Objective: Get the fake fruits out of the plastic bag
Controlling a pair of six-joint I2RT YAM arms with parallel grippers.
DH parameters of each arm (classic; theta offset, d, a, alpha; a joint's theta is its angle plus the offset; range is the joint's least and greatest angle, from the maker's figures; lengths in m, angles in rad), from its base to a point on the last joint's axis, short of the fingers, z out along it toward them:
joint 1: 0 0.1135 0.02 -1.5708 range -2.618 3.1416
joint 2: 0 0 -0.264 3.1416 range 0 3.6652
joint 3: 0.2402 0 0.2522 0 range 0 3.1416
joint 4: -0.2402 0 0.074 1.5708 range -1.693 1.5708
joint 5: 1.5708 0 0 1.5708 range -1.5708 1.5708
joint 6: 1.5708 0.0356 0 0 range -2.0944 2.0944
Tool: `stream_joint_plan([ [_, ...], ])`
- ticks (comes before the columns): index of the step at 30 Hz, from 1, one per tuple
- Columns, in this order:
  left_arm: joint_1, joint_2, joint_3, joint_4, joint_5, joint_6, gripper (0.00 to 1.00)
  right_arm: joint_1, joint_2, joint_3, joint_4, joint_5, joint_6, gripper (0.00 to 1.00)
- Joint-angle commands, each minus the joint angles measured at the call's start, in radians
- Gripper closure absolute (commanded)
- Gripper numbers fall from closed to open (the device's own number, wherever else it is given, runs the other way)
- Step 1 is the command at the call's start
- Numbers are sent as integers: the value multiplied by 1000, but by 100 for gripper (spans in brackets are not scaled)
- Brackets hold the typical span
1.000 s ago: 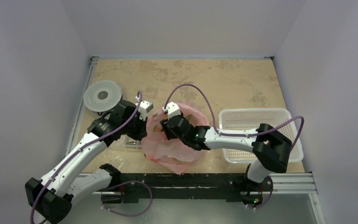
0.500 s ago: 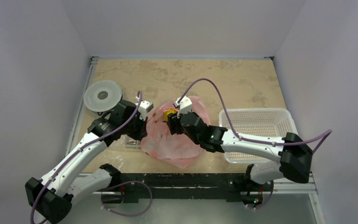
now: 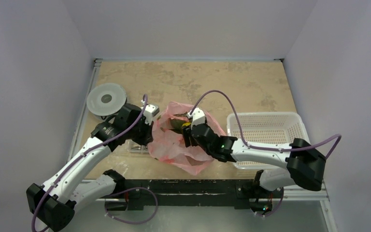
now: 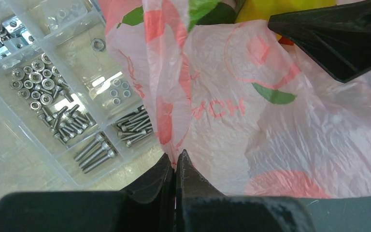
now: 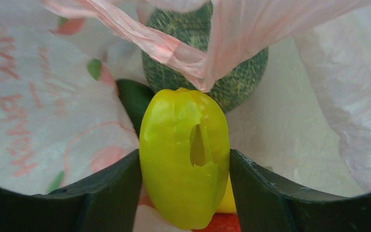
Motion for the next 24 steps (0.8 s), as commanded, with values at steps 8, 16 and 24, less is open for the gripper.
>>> stream_joint_plan([
  [8,-4,7,5,23,30,4,100,-4,53,-31,66,-32,36,14],
  [16,-6,0,2,25,30,2,100,-11,27,29,-20,-35,31,1],
  [24,-6,16,6,24,39,6,100,55,-99,121,-358,80,4,1],
])
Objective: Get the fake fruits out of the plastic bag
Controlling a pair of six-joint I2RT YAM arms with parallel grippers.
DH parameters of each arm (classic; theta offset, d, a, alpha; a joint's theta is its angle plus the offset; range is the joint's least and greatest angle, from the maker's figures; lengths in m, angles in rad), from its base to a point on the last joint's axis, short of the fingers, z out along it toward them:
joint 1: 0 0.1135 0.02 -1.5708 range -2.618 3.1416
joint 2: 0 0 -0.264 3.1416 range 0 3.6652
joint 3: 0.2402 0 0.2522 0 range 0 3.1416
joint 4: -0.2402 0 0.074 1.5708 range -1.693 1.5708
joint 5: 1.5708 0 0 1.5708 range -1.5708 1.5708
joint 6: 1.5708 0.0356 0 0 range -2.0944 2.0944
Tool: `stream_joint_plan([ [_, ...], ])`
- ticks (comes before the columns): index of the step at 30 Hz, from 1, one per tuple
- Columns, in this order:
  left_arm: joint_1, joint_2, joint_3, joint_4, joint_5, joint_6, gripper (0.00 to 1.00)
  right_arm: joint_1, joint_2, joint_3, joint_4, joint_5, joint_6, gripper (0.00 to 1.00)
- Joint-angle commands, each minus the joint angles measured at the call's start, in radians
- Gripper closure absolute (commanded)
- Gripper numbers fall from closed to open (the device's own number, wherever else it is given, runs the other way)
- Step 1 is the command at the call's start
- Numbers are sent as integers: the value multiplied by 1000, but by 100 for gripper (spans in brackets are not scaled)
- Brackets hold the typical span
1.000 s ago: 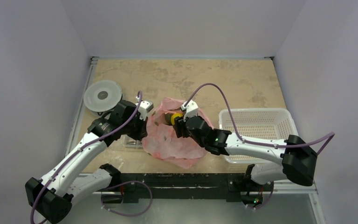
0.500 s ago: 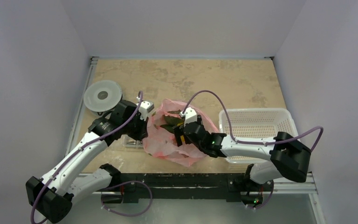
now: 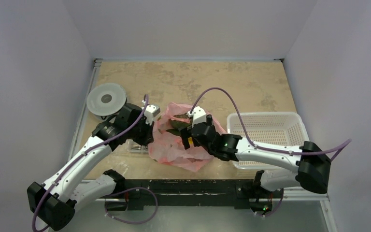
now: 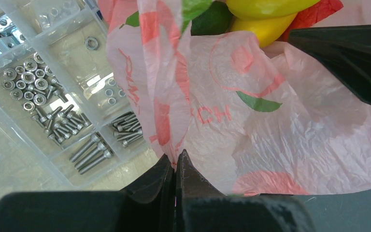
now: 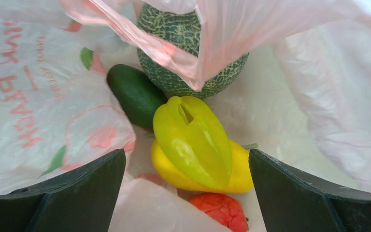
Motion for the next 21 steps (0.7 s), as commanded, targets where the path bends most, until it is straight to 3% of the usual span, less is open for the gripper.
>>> stream_joint_plan([
  [1,-5,1,6,25,19,6,100,45,-80,79,-198,57,-12,1],
  [4,-6,0,5,24,21,4,100,66,-105,95,-238,31,-1,1],
  [7,-5,0,5,24,18,4,100,85,-118,50,-122,-106,3,1],
  [8,-6,0,5,25,16,3,100,87,-112,28,-71,-159,6,5],
  [12,-6,-1,5,23,14,0,100,128,-35,-47,82,-228,58,39],
  [15,-5,-2,5,23,13,0,100,166,66,-103,164,-225,95,55],
  [21,-6,-3,3,24,12,-1,100,206,192,-205,263,-248,206,62],
])
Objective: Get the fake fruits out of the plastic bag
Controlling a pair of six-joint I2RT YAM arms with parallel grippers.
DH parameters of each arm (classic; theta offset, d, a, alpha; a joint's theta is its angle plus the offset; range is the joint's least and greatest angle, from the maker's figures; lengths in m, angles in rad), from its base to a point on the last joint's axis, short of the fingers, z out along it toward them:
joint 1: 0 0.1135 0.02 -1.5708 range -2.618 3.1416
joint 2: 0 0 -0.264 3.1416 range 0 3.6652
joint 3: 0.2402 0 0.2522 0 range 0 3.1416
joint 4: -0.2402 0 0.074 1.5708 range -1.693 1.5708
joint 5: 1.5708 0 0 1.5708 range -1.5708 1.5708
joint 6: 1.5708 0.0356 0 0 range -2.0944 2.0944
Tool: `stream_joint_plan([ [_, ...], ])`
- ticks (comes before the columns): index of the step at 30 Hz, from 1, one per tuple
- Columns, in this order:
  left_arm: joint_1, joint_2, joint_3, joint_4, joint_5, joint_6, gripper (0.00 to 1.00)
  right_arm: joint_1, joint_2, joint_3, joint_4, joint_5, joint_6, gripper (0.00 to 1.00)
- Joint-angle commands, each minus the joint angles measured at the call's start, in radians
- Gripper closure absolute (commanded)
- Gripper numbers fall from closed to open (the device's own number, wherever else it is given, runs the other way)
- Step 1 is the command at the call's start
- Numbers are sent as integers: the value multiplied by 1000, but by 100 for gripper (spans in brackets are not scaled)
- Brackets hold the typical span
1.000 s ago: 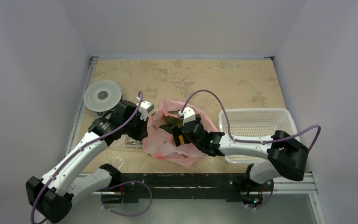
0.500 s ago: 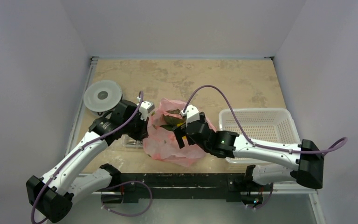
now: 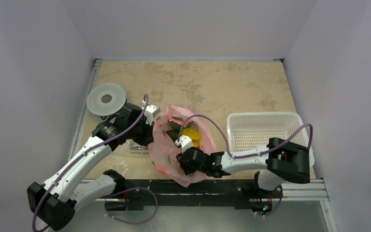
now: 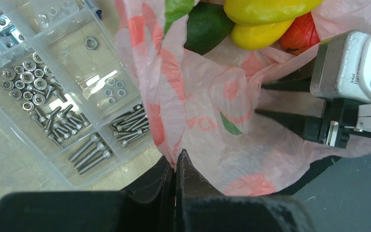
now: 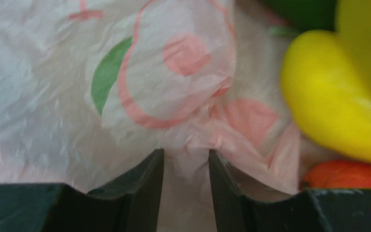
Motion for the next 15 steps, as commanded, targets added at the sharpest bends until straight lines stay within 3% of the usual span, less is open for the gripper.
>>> stream_joint_plan([
  [1,-5,-3,3,24,10,0,100,10,-14,-71,111,-25,113,62],
  [4,-6,9,6,24,16,1,100,10,-117,-90,78,13,130,57],
  [9,-5,75,23,37,44,0,100,11,-320,-63,-32,77,106,37],
  [13,-5,174,144,-61,-10,44,100,10,-422,-6,-136,156,60,25],
  [15,-5,194,174,-62,-23,54,100,9,-438,20,-178,213,33,14],
])
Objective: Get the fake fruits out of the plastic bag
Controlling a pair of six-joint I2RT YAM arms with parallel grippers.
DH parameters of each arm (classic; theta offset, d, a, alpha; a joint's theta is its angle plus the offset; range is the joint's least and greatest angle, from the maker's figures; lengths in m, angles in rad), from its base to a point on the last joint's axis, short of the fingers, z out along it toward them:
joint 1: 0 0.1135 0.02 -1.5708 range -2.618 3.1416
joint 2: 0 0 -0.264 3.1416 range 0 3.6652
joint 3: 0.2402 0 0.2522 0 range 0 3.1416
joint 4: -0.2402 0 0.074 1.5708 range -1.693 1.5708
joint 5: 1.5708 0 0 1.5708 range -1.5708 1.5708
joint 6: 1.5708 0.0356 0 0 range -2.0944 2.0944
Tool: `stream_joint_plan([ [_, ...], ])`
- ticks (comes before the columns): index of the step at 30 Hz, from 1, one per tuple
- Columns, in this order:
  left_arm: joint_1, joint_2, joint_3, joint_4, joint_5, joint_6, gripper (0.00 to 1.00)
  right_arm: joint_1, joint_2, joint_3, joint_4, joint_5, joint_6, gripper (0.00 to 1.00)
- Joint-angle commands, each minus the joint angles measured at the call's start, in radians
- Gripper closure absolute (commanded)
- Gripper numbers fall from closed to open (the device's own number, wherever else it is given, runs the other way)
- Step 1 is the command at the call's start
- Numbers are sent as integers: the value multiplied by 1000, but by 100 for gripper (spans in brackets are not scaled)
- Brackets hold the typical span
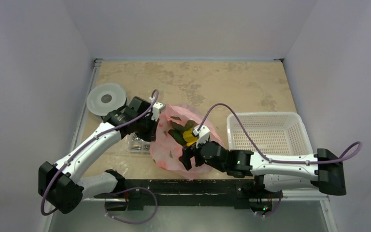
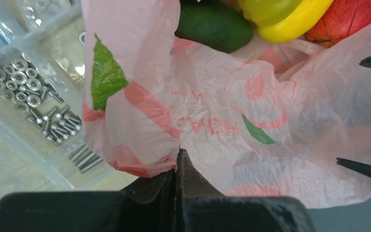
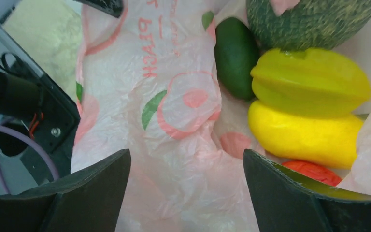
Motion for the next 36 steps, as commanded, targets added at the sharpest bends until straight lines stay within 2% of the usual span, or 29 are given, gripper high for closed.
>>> stream_joint_plan([
  [1,-5,30,107,-3,-25,42,100,-5,-40,89,-118,155,-65,9],
  [4,-6,13,41,72,13,35,100,-27,-10,140,-129,217,-127,1],
  [9,-14,-18,0,60,-65,47,100,-121,96,242,-159,199,-221,1],
  [15,-68,-28,-4,47,-73,22,100,-184,210,291,-150,192,-272,1],
  [22,-80,-26,-3,46,-82,19,100,-200,335,245,-8,192,-406,2],
  [31,-80,-38,-6,46,-82,18,100,-227,562,327,-9,255,-433,5],
  [36,-81,-34,-5,47,-74,21,100,-256,603,319,82,201,-408,9],
])
